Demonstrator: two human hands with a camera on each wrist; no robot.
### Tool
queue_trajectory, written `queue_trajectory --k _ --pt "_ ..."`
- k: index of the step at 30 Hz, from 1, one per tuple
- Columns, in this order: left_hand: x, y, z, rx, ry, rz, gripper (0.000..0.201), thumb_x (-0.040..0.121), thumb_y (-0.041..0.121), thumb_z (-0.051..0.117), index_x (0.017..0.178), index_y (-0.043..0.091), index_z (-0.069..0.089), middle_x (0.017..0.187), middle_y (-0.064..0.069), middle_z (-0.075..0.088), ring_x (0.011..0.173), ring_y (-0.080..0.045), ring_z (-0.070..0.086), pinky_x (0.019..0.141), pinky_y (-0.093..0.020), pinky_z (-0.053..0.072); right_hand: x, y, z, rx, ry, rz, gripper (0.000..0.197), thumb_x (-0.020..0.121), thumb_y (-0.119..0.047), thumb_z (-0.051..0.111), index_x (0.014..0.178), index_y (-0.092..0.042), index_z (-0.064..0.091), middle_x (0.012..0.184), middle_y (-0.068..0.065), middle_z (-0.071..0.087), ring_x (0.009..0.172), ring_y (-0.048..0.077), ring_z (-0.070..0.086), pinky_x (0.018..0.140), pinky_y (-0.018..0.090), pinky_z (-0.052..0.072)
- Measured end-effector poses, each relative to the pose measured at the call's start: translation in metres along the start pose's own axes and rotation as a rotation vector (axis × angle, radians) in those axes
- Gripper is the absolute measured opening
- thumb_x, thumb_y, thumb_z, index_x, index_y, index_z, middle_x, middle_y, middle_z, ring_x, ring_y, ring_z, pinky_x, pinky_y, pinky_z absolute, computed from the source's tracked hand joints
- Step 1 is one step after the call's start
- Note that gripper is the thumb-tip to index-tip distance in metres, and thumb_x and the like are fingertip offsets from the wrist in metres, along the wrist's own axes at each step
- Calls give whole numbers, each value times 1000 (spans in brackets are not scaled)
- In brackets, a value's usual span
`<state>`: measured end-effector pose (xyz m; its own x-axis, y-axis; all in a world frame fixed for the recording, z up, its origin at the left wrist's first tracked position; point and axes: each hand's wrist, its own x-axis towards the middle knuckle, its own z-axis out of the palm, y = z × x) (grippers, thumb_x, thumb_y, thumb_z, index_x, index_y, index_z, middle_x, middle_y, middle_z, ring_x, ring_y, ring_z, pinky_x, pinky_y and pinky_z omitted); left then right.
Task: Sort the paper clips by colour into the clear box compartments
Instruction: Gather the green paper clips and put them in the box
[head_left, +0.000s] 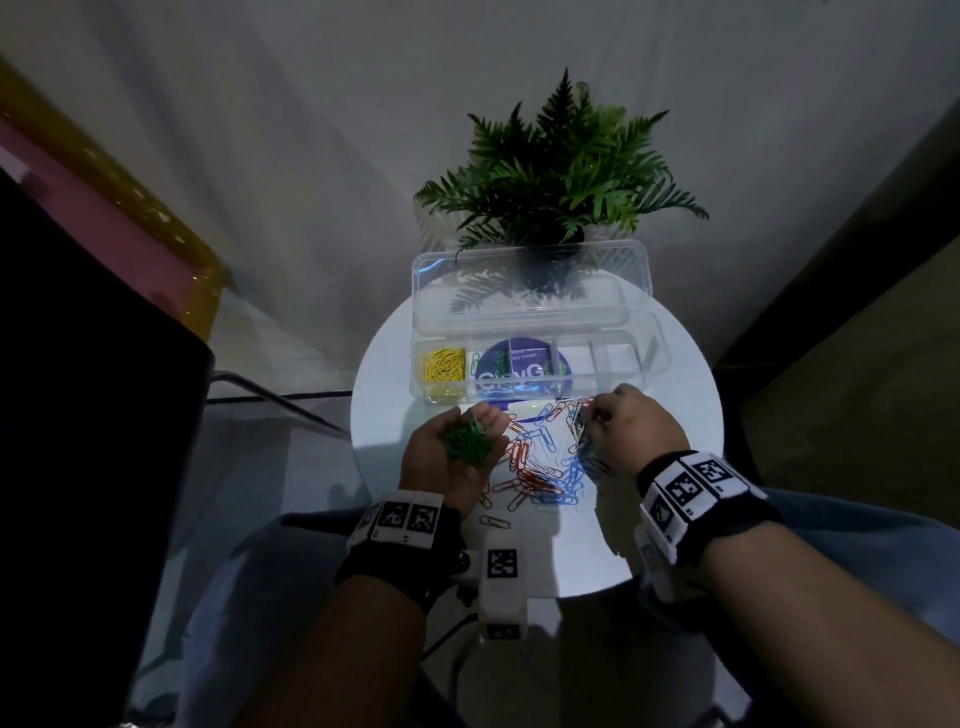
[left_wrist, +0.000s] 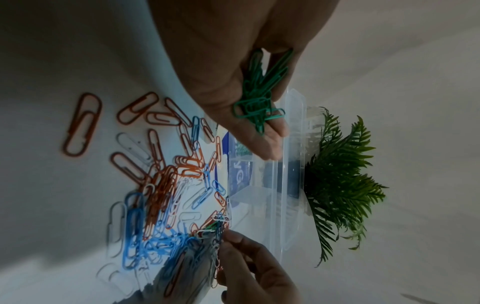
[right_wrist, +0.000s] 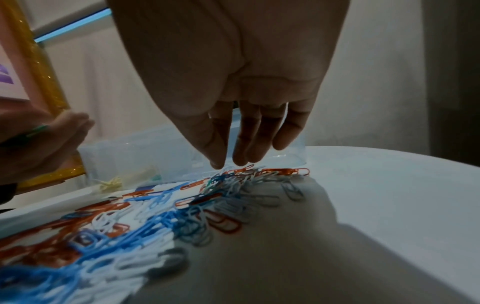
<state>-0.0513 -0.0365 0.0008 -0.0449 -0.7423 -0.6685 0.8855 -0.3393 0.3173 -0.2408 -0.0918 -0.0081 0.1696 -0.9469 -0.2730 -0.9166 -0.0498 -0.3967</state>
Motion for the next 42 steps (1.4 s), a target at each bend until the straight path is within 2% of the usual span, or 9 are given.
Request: queue_trajectory --k 11,17,20,26,29,33,36,39,42 --pt "2 0 0 21 -8 -2 35 97 22 33 84 3 59 74 -9 68 62 -18 70 56 -26 56 2 5 4 178 -17 -12 15 86 -14 58 91 -17 72 103 9 56 97 26 60 84 29 45" --pt "2 1 -1 24 -11 -15 34 96 22 34 86 3 61 74 -9 69 64 -18 70 55 -27 57 3 7 4 104 -75 -5 16 87 -16 56 84 -25 69 107 10 57 100 29 59 85 35 49" --pt "1 0 0 25 -1 -9 34 96 22 35 87 3 61 75 -9 69 65 -19 70 56 -27 57 3 3 5 81 -68 -28 14 85 -20 60 94 -16 71 106 9 55 100 26 58 85 34 48" --pt "1 0 1 27 10 -3 33 96 21 35 86 3 61 77 -9 67 64 -18 70 56 -26 56 -1 -7 10 -78 -113 -37 31 76 -44 69 95 -19 68 105 1 51 99 21 56 87 34 48" --pt "1 0 0 20 5 -8 34 96 22 34 86 3 60 78 -9 67 64 -18 70 56 -26 56 2 -11 10 -89 -86 -26 23 77 -34 68 94 -18 70 108 4 53 99 25 58 87 35 49" --pt "1 3 0 5 -50 -18 29 96 22 31 83 8 53 86 -6 55 75 -17 61 56 -21 54 6 -10 8 42 -97 45 5 72 -17 68 76 -16 70 96 6 58 90 26 61 76 28 47" --pt "0 5 0 -19 -89 -13 27 96 22 29 81 10 48 84 -6 48 78 -16 50 54 -20 53 7 -3 6 181 -78 74 12 77 -16 66 65 -13 66 71 4 61 76 22 62 62 20 39" --pt "-1 8 0 -36 -77 25 29 97 20 30 80 6 49 82 -8 48 77 -17 49 56 -21 52 4 -1 -2 373 -17 72 11 81 -15 69 77 -5 71 71 4 62 67 14 55 51 8 37" --pt "-2 9 2 -39 -40 47 30 96 19 30 80 4 51 81 -9 48 76 -18 49 64 -23 43 -1 -12 -14 489 28 -14 8 83 -16 67 83 -9 72 80 2 65 66 7 53 57 0 37"
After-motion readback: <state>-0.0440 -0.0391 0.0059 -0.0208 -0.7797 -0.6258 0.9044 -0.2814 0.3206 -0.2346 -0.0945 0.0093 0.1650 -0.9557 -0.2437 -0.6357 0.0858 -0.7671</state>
